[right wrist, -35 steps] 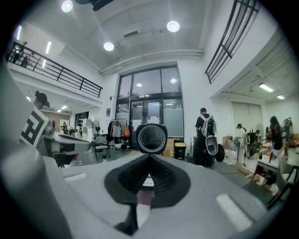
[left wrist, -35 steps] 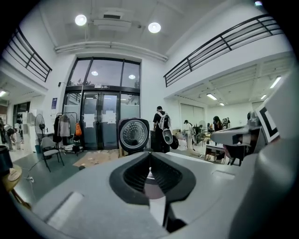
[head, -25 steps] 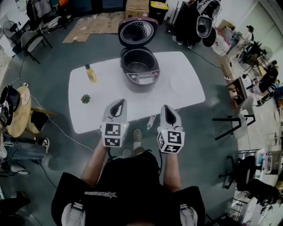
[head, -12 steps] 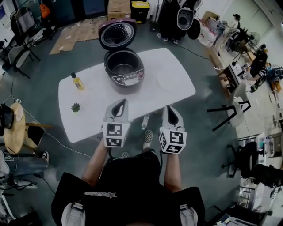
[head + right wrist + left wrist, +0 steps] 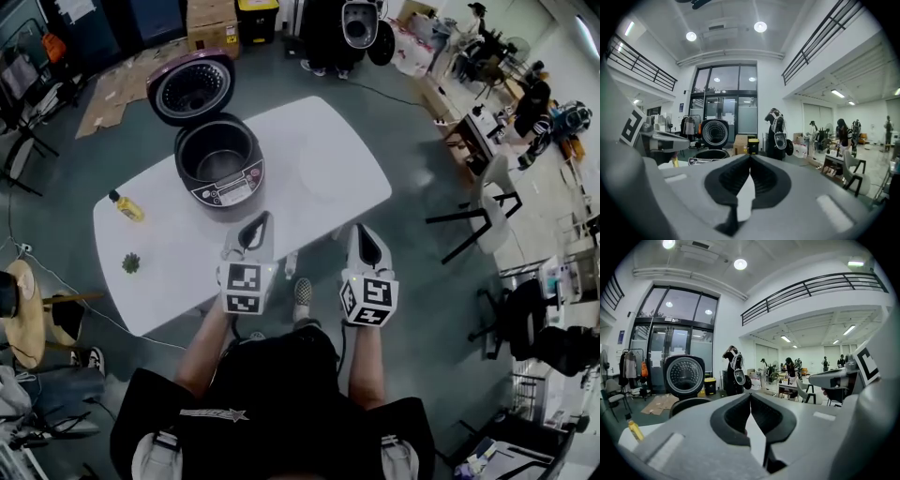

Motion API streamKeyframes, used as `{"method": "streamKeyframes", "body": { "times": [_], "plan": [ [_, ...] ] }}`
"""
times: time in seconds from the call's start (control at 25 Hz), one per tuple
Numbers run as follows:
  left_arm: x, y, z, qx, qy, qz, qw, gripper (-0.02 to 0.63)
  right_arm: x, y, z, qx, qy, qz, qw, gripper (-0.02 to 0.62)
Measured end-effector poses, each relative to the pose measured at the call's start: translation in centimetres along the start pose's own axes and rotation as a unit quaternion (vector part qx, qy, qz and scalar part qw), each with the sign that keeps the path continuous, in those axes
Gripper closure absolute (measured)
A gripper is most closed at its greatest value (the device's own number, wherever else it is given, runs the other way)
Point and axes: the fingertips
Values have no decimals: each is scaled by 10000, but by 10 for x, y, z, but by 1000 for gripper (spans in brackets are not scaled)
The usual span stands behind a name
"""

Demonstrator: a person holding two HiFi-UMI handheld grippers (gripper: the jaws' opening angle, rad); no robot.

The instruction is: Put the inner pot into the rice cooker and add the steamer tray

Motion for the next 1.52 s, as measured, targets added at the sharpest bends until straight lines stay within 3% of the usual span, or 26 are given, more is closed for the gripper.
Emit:
{"method": "streamKeyframes", "body": {
  "times": [0.56, 0.68, 0.76, 0.88, 1.2, 1.52],
  "plan": [
    [-156, 7, 12, 273, -214, 339, 9988, 588, -130, -4, -70, -79, -66, 383, 9992, 585],
    [-185, -1, 8, 577, -421, 489, 9962, 424, -156, -12, -80, -93, 30, 546, 9985, 465],
    [-201, -8, 9, 734, -436, 539, 9949, 415, -173, -23, -85, -148, 132, 707, 9973, 432],
    [-224, -22, 14, 871, -334, 706, 9931, 387, -199, -39, -95, -239, 245, 955, 9948, 412],
    [-264, -85, 39, 1098, -39, 1345, 9848, 387, -259, -95, -97, -170, 469, 1582, 9861, 405],
    [-288, -144, 36, 1366, 154, 1806, 9739, 387, -289, -157, -107, -109, 639, 2087, 9758, 405]
  ]
}}
Point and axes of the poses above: the fingertips, and each gripper's own axes: x backward along the fingers, z to its left, y out of its top, and after that the axes turned 14 degrees about -y, right-handed
